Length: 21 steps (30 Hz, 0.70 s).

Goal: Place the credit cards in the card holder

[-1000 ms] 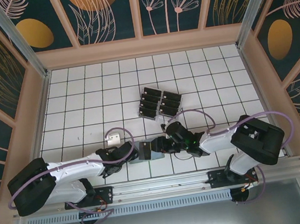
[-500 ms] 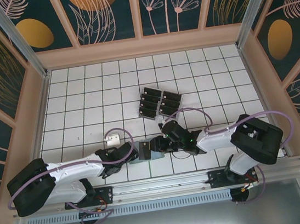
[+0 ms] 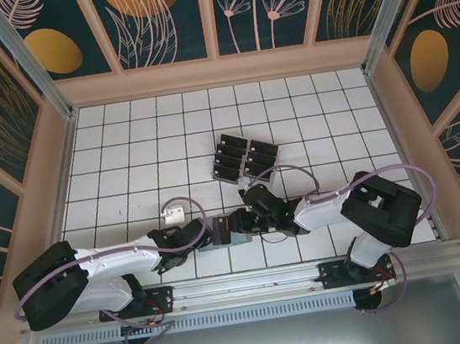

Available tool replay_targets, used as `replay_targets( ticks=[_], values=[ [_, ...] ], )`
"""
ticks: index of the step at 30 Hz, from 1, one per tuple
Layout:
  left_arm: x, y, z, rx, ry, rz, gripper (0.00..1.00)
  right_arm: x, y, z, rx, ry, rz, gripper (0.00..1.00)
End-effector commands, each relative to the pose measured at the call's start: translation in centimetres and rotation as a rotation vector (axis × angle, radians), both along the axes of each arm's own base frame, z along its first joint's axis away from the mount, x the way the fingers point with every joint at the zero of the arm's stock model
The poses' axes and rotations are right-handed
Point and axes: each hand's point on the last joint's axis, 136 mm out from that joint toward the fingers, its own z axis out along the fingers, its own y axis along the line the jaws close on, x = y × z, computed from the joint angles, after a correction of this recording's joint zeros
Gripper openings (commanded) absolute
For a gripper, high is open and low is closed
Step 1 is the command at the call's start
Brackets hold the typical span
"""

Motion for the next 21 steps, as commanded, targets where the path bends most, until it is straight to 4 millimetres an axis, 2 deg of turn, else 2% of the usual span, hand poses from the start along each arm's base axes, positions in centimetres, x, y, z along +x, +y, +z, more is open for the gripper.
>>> replay_targets(
  ticks=[1, 7, 12, 21],
  values=[
    [-0.7, 0.8, -1.2, 0.042, 0.034, -0.006, 0.99, 0.0, 1.0, 0.4, 0.012, -0.016, 0.022, 0.23],
    [-0.7, 0.8, -1.1, 0.038, 0.032, -0.006, 0.99, -0.1, 1.1, 0.9, 0.016, -0.022, 0.025, 0.21],
    [-0.6, 0.9, -0.5, 0.023, 0.018, 0.002, 0.99, -0.4, 0.7, 1.7, 0.019, -0.035, 0.018, 0.31],
    [-0.3, 0.6, 0.7, -0.015, -0.013, 0.006, 0.99, -0.3, 0.4, 2.3, -0.017, -0.062, 0.011, 0.32]
  ],
)
